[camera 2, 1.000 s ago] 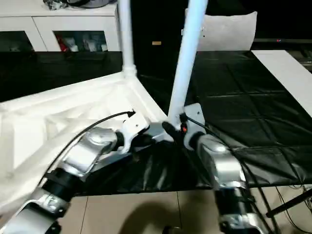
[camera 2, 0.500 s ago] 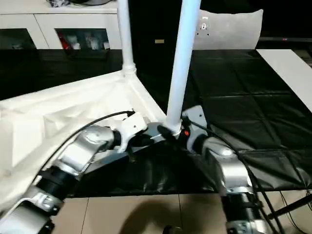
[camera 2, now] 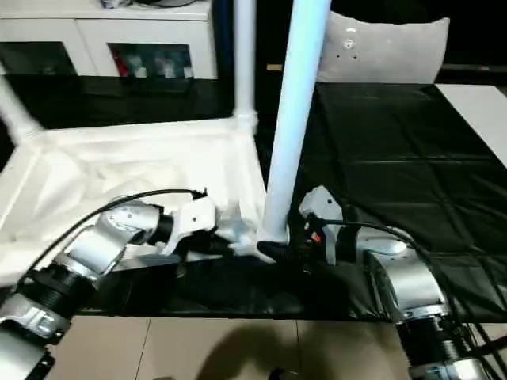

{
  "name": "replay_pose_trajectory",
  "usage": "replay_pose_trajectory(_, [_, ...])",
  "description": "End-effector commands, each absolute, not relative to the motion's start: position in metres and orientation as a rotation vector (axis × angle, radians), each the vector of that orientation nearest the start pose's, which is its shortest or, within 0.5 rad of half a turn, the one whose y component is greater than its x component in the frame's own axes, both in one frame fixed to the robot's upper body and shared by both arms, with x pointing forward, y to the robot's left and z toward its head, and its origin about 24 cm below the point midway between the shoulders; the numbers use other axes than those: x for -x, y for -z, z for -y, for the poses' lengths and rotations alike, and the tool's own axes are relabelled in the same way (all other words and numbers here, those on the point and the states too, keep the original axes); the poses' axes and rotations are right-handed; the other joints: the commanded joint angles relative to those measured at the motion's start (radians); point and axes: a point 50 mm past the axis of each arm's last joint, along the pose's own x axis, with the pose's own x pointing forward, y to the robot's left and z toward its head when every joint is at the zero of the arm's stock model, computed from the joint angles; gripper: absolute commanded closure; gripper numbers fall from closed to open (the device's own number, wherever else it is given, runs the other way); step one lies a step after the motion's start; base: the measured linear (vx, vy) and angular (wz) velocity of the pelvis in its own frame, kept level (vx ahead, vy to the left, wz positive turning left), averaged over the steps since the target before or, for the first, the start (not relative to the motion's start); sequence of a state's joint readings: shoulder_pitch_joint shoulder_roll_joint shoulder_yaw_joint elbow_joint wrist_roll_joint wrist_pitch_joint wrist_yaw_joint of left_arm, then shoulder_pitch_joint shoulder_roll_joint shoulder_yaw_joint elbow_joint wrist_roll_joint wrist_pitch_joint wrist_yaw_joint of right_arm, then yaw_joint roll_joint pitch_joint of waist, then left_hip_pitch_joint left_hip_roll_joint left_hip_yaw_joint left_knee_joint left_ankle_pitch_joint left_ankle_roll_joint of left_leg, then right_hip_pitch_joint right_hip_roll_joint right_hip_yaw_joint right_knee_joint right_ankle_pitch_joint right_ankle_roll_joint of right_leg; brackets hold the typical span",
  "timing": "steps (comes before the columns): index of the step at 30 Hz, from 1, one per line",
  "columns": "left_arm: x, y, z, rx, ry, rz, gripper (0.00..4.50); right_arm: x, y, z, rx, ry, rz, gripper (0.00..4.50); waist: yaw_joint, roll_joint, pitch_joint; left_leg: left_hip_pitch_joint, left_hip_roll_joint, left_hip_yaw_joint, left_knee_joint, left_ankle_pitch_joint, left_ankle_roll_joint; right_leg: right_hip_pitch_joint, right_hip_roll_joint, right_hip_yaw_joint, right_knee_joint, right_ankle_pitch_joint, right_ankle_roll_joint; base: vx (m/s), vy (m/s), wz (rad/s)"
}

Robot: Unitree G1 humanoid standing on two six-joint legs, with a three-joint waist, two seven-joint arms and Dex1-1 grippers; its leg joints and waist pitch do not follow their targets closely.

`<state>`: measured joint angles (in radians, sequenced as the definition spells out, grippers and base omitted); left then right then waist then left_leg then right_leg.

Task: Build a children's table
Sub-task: Rotate leg to tighten

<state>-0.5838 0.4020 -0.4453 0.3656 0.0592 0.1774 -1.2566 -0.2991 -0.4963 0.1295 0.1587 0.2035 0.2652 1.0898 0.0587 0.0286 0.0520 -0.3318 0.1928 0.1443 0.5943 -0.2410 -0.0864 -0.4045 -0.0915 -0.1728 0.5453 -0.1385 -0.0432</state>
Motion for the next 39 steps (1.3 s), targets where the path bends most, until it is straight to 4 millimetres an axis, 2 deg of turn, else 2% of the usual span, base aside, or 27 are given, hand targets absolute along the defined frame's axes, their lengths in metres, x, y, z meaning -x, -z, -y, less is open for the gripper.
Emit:
replay_pose_trajectory(1, [-0.291, -0.06, -0.098, -0.635, 1.616, -0.476, 4.5, -0.276, -0.071, 0.173, 0.219, -1.192, -0.309, 0.09, -0.001, -0.006, -0.055, -0.015, 0.044, 0.001, -0.067, -0.047, 0.137, 0.071, -0.074, 0.073, -0.047, -0.274, -0.157, 0.0, 0.0, 0.0])
replay_pose_trajectory(4, [-0.29, -0.06, -0.101, -0.65, 1.645, -0.486, 4.5, -0.269, -0.073, 0.171, 0.151, -1.28, -0.33, 0.09, 0.003, -0.007, -0.056, -0.014, 0.045, 0.0, -0.068, -0.048, 0.141, 0.073, -0.073, 0.074, -0.046, -0.277, -0.155, 0.0, 0.0, 0.0])
replay_pose_trajectory(5, [-0.29, -0.06, -0.102, -0.652, 1.649, -0.489, 4.5, -0.268, -0.073, 0.171, 0.143, -1.289, -0.333, 0.36, 0.004, -0.009, -0.056, -0.015, 0.046, 0.0, -0.068, -0.044, 0.143, 0.073, -0.072, 0.074, -0.044, -0.273, -0.152, 0.0, 0.0, 0.0])
replay_pose_trajectory(7, [-0.29, -0.06, -0.103, -0.654, 1.659, -0.496, 4.5, -0.267, -0.072, 0.17, 0.131, -1.308, -0.343, 0.36, 0.004, -0.009, -0.056, -0.015, 0.045, 0.001, -0.067, -0.044, 0.14, 0.073, -0.074, 0.074, -0.046, -0.283, -0.149, 0.0, 0.0, 0.0])
replay_pose_trajectory(11, [-0.29, -0.06, -0.104, -0.653, 1.661, -0.495, 4.5, -0.266, -0.072, 0.17, 0.111, -1.32, -0.341, 0.72, 0.003, -0.01, -0.055, -0.014, 0.043, 0.002, -0.068, -0.055, 0.123, 0.071, -0.073, 0.073, -0.051, -0.318, -0.136, 0.0, 0.0, 0.0])
replay_pose_trajectory(22, [-0.289, -0.059, -0.105, -0.649, 1.663, -0.495, 4.5, -0.261, -0.073, 0.17, 0.063, -1.361, -0.364, 1.74, 0.005, -0.011, -0.056, -0.016, 0.041, 0.002, -0.067, -0.039, 0.123, 0.073, -0.072, 0.072, -0.051, -0.315, -0.128, 0.0, 0.0, 0.0])
replay_pose_trajectory(25, [-0.289, -0.058, -0.106, -0.649, 1.662, -0.498, 4.5, -0.26, -0.072, 0.171, 0.056, -1.362, -0.369, 1.74, 0.007, -0.009, -0.056, -0.015, 0.042, 0.002, -0.067, -0.04, 0.123, 0.071, -0.072, 0.072, -0.051, -0.312, -0.13, 0.0, 0.0, 0.0])
replay_pose_trajectory(26, [-0.289, -0.058, -0.106, -0.649, 1.662, -0.498, 4.5, -0.26, -0.072, 0.171, 0.056, -1.362, -0.369, 2.03, 0.008, -0.009, -0.057, -0.015, 0.043, 0.002, -0.067, -0.042, 0.123, 0.071, -0.072, 0.072, -0.051, -0.313, -0.129, 0.0, 0.0, 0.0])
replay_pose_trajectory(30, [-0.289, -0.058, -0.106, -0.646, 1.664, -0.501, 4.5, -0.259, -0.071, 0.171, 0.05, -1.364, -0.376, 2.28, 0.01, -0.009, -0.057, -0.015, 0.042, 0.002, -0.067, -0.037, 0.119, 0.072, -0.071, 0.072, -0.05, -0.311, -0.126, 0.0, 0.0, 0.0])
replay_pose_trajectory(39, [-0.289, -0.057, -0.104, -0.594, 1.631, -0.497, 4.5, -0.252, -0.065, 0.158, 0.005, -1.355, -0.388, 2.4, 0.013, -0.008, -0.058, -0.014, 0.042, 0.003, -0.067, -0.041, 0.112, 0.072, -0.071, 0.072, -0.052, -0.319, -0.122, 0.0, 0.0, 0.0])
